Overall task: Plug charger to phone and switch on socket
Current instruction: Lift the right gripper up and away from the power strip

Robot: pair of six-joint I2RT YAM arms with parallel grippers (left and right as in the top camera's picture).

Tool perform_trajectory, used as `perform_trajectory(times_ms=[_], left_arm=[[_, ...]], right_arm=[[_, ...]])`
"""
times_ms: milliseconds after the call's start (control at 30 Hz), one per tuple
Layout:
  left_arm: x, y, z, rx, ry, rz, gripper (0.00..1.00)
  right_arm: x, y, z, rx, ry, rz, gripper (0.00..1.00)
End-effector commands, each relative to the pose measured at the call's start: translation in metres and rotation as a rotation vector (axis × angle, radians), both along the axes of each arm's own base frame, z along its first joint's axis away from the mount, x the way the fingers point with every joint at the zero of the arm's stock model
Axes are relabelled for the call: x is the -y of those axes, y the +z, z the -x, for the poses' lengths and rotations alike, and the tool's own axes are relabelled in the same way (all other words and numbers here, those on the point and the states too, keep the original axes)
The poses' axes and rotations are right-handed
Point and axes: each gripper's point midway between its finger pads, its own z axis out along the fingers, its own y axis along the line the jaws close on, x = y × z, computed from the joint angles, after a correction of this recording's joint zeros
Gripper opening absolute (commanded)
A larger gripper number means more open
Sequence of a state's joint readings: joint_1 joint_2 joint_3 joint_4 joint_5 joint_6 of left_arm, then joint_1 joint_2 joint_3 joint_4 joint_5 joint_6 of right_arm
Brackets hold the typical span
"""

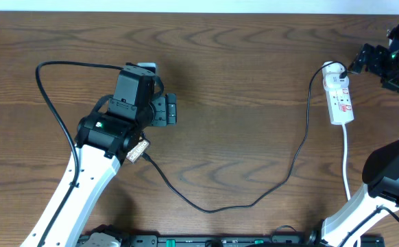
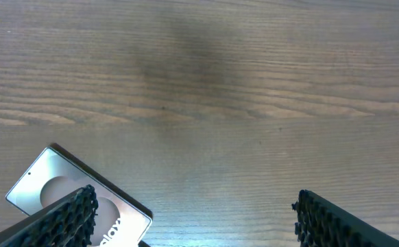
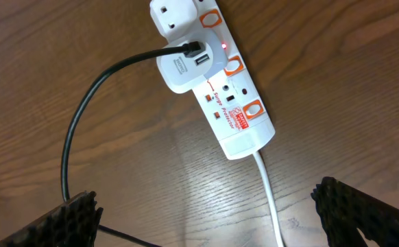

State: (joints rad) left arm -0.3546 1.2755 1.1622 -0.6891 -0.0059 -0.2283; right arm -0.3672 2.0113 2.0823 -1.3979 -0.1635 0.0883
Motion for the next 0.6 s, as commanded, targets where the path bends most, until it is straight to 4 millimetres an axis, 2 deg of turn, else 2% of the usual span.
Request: perform_trajectory(times_ms=[0, 367, 567], left_arm=[[0.0007, 0.0046, -0.0027, 0.011, -0.003, -0.005, 0.90], [0.0006, 0.0044, -0.0024, 0.009, -0.003, -0.006, 0.90], [-0.0021, -0.0015, 0.0051, -0.027, -0.004, -0.019, 0.90]], right_arm=[[0.0022, 0.0026, -0.0009, 0.006, -0.015, 0.003, 0.99], [0.0022, 0.0026, -0.0009, 0.006, -0.015, 0.003, 0.99], [0.0022, 0.0026, -0.0009, 0.006, -0.015, 0.003, 0.99]])
